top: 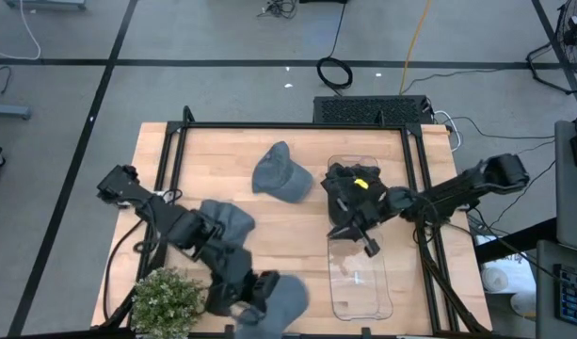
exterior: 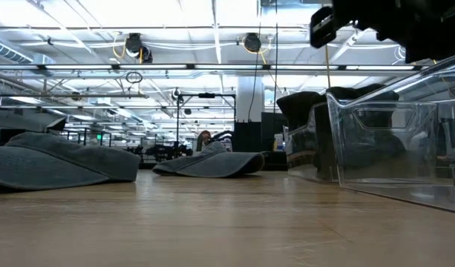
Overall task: Pick & Place hat
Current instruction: Put the left blue cap into the bottom transparent bin
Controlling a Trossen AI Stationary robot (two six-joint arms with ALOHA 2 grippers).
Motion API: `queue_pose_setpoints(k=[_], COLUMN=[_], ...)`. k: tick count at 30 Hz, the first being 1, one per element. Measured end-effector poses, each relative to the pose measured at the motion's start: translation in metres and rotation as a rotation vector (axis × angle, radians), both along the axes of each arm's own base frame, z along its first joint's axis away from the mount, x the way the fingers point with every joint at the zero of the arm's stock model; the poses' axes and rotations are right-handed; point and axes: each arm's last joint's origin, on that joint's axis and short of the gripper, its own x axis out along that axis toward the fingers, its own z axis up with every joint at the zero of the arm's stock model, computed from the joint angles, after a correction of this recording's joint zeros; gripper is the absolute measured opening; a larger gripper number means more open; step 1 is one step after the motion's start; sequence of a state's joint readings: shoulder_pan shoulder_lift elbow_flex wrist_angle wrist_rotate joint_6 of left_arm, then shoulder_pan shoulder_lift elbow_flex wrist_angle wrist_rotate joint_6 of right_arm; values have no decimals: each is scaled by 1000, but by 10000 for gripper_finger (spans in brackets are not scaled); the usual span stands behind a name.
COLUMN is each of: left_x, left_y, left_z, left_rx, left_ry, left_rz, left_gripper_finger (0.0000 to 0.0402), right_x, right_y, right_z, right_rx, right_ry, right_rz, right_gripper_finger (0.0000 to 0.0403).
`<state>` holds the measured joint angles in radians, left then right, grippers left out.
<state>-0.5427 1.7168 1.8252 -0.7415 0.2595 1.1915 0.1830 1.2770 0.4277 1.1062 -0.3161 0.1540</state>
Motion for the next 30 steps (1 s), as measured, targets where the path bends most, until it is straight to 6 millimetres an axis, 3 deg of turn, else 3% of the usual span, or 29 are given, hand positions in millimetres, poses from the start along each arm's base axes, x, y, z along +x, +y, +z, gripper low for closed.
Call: queue_pose_setpoints(k=[3,8,13,21,30], left_x=[4,2,0,1,-12], left_y=[6,7,5,5,6], left_z=[1,7,8,10,23], left_rx=[17,24,46,114,316], left_ry=[-27,-94,-123,-203,-343], left_rz=[29,-1,-41,-7,197], left_gripper_finger=[6,8,6,9,14], right_x=[15,43,57,65,68], right_y=[12,37,47,52,45], right_z=[0,9,21,21,17], right_rx=[24,23,96,157,173], right_ry=[42,105,129,186,225], right_rz=[43,132,281,319,245], right_gripper_finger=[71,182,259,259,252])
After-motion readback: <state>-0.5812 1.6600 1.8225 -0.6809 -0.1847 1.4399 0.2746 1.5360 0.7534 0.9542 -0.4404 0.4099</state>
